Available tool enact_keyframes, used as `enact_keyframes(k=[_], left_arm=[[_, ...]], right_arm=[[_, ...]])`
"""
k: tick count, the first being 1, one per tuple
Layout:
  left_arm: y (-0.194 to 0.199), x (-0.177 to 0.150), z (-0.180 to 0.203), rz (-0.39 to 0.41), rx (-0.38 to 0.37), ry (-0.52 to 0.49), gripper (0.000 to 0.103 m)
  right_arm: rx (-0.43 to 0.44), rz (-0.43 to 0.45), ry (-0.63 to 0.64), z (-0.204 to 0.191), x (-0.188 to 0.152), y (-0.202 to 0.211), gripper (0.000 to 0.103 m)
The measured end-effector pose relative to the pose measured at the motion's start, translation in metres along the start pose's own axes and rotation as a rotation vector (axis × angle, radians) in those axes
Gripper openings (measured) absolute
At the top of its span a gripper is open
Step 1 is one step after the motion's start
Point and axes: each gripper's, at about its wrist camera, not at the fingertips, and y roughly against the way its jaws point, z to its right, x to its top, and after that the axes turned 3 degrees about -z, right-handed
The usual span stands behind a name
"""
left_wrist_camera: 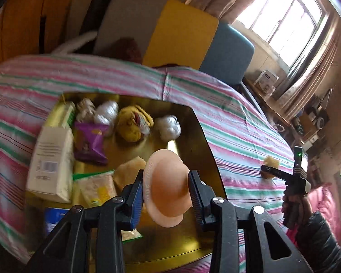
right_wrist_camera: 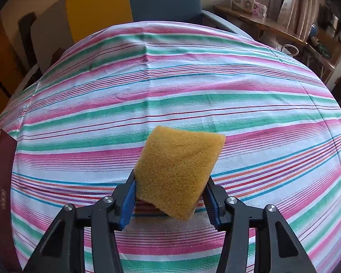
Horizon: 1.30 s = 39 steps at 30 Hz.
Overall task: Organize objects
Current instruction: 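Carry the orange egg toy into the gold tray and open left gripper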
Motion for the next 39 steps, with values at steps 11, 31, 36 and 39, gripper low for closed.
enact_keyframes(k=[11, 31, 36, 39], left_arm=[[-0.075, 0.038, 0.015, -0.070, 0.006, -0.009, 0.040], [-0.022, 0.015, 0.008, 0.042, 0.206, -0.056, 0.048], [0.005, -0.003, 0.010, 0.080, 0.281, -0.098, 0.048], [0.021, -0.014, 0.012, 0.112, 0.329, -0.121, 0.049]], right_arm=[[-0.004, -0.002, 0.005, -0.001, -0.003, 0.002, 0.053], [-0.018, 0.001, 0.032, -0.001, -0.002, 0.002, 0.052], [-0.033, 0.007, 0.052, -0.004, -0.003, 0.004, 0.052], [-0.040, 0.011, 0.061, -0.005, -0.003, 0.004, 0.052]])
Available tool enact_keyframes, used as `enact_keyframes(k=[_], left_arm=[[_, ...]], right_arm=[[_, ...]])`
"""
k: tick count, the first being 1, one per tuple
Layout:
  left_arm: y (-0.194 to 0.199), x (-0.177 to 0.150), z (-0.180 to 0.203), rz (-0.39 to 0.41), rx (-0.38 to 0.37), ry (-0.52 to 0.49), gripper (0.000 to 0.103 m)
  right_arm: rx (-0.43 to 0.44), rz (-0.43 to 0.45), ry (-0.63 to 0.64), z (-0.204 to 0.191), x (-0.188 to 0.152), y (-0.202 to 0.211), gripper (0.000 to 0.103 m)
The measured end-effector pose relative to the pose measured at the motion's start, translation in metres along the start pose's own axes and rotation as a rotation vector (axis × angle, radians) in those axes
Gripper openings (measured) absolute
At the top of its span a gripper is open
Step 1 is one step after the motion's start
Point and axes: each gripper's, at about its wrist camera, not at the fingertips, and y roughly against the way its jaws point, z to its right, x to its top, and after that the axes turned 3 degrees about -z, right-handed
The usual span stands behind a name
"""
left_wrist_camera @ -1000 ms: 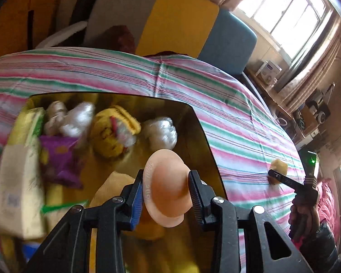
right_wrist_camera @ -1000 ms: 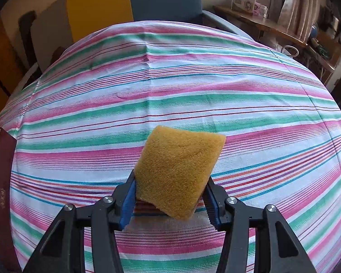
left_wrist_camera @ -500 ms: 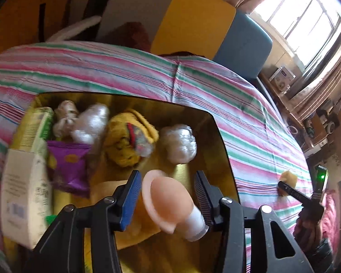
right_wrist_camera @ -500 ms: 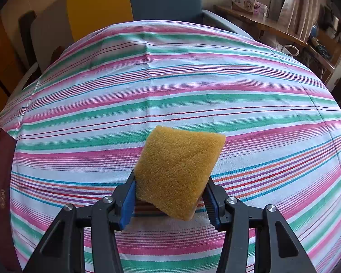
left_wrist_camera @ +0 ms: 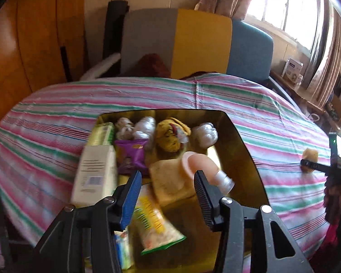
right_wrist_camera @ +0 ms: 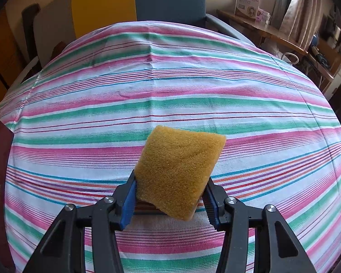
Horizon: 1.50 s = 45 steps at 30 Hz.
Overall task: Organize objects
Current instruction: 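Carry the orange egg toy into the gold tray and open left gripper, then carry the yellow sponge into the gold tray and open right gripper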
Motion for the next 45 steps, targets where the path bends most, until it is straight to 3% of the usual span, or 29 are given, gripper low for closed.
enact_keyframes(k=[8, 12, 22, 30, 36, 41, 45], left_arm=[[0.024, -0.015, -0.012, 0.042, 0.050, -0.003, 0.056], [0.024, -0.019, -0.022, 0.037, 0.072, 0.017, 0.056], [0.024, -0.028, -0.037, 0.029, 0.100, 0.050, 0.060], [0.030, -0.032, -0.058, 0.056, 0.127, 0.094, 0.064], [0.035, -0.036, -0.075, 0.070, 0.181, 0.122, 0.068], [0.035, -0.042, -0.081, 0.062, 0.190, 0.140, 0.068], [0.035, -0.042, -0.082, 0.066, 0.206, 0.147, 0.068]], right_arm=[[-0.012, 0.013, 0.030, -0.010, -0.002, 0.008, 0.050], [0.008, 0.034, 0.103, -0.037, -0.011, 0.027, 0.050], [0.313, 0.159, 0.366, -0.180, -0.043, 0.117, 0.050], [0.507, 0.095, 0.565, -0.275, -0.084, 0.141, 0.050], [0.501, 0.011, 0.629, -0.316, -0.104, 0.116, 0.052], [0.440, -0.035, 0.629, -0.326, -0.113, 0.088, 0.057], [0.438, -0.054, 0.617, -0.325, -0.116, 0.079, 0.060]])
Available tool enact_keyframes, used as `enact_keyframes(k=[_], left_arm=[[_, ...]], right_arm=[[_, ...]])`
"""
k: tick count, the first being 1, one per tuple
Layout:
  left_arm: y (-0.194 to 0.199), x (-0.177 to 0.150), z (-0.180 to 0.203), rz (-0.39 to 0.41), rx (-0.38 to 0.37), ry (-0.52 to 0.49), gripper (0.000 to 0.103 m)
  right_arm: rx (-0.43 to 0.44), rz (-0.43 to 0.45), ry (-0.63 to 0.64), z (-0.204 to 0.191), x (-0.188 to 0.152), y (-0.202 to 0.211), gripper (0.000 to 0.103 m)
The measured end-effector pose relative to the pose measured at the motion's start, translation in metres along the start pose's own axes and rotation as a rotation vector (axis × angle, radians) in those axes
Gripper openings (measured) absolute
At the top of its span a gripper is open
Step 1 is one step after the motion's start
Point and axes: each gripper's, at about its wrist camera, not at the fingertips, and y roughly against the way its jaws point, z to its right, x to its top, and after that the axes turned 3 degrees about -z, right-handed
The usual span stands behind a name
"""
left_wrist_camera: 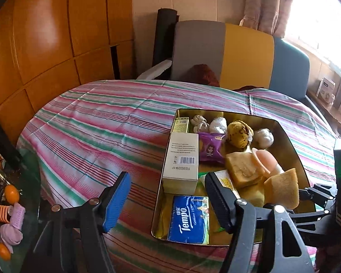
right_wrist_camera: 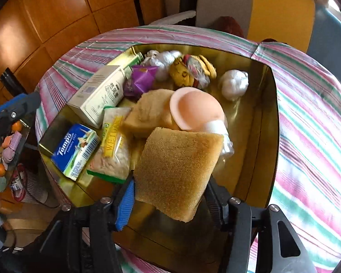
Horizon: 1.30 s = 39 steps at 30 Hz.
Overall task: Organize objects
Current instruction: 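Carry the yellow sponge into the gold tray and open right gripper, then withdraw both open grippers from the gold tray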
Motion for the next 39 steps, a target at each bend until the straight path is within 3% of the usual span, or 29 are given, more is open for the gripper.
enact_keyframes(k=[13, 19, 26, 31, 35, 39], left_arm=[[0.005, 0.000, 0.003, 0.000, 0.046, 0.009, 0.068], [0.010, -0.001, 0.009, 0.001, 0.072, -0.004, 0.068], [0.017, -0.007, 0.012, -0.004, 0.025, 0.024, 0.068], [0.020, -0.010, 0.015, 0.005, 0.027, 0.016, 0.062], [0.027, -0.011, 0.018, 0.062, 0.037, -0.003, 0.048], [0.033, -0.010, 0.020, 0.092, 0.042, -0.012, 0.048]], right_arm=[[0.009, 0.055, -0.070, 0.006, -0.004, 0.015, 0.078], [-0.040, 0.160, -0.123, 0.007, -0.006, 0.039, 0.085], [-0.130, 0.291, -0.168, 0.002, -0.014, 0.066, 0.091], [-0.159, 0.331, -0.187, 0.001, -0.019, 0.075, 0.092], [-0.159, 0.332, -0.193, 0.002, -0.022, 0.076, 0.092], [-0.155, 0.330, -0.187, 0.000, -0.024, 0.076, 0.092]])
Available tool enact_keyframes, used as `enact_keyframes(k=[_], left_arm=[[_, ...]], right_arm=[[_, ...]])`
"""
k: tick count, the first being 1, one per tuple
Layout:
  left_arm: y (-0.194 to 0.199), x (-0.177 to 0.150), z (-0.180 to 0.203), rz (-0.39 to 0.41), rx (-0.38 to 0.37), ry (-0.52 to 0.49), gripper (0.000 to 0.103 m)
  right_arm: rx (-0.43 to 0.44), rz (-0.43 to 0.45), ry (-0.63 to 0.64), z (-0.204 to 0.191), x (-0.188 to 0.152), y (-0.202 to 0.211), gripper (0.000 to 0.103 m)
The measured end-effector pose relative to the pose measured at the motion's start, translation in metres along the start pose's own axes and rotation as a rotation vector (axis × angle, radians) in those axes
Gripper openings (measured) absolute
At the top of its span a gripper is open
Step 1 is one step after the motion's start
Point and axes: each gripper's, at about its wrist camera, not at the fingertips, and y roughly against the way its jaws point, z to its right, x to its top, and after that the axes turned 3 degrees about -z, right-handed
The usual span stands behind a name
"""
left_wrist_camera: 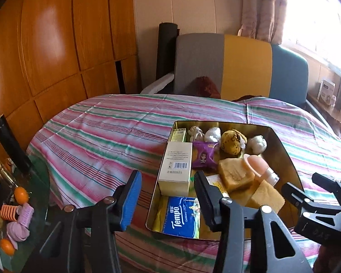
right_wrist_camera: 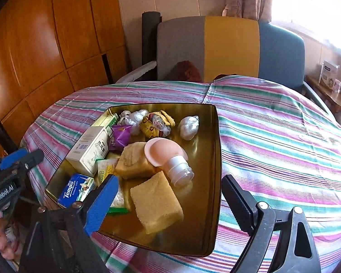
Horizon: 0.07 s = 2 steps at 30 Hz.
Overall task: Organize objects
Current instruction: 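Withdraw both open grippers from the gold tray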
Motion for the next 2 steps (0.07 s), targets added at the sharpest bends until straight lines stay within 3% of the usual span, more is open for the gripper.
enact_keyframes(k=[2], left_arm=[[0.0006, 0.0016, 0.0006, 0.000, -0.003, -0.008, 0.048]], right_arm=[[-0.001, 0.004, -0.002, -0.0002, -0.0004, -0.0003, 0.092]])
